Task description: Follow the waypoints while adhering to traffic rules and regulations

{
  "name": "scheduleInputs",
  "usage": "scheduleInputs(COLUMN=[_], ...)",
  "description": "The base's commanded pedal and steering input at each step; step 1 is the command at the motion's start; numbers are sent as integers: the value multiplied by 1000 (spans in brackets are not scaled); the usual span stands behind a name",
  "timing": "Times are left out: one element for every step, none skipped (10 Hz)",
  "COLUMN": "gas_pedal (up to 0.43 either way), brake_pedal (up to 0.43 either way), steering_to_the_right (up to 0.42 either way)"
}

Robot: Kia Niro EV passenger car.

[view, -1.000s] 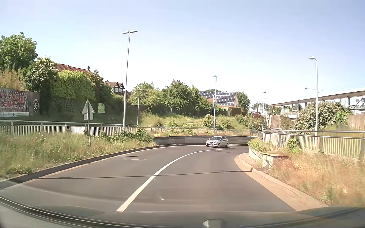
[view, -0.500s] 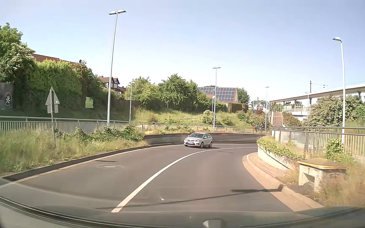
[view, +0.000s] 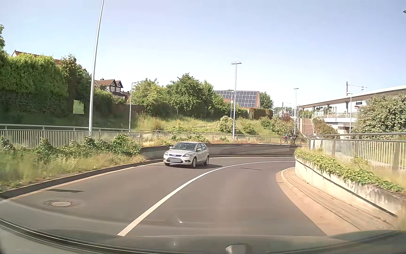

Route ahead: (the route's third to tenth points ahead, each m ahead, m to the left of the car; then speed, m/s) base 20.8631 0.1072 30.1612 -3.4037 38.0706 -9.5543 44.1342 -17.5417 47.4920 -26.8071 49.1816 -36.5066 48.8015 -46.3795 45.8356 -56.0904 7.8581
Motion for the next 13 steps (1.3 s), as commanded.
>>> scheduleInputs(gas_pedal=[0, 0, 0, 0, 0, 0, 0, 0, 0, 0, 0, 0, 0], brake_pedal=[30, 30, 30, 30, 30, 30, 30, 30, 30, 30, 30, 30, 30], steering_to_the_right=[31, 33, 35, 42, 48, 52, 55, 56, 57, 60, 63, 67, 71])
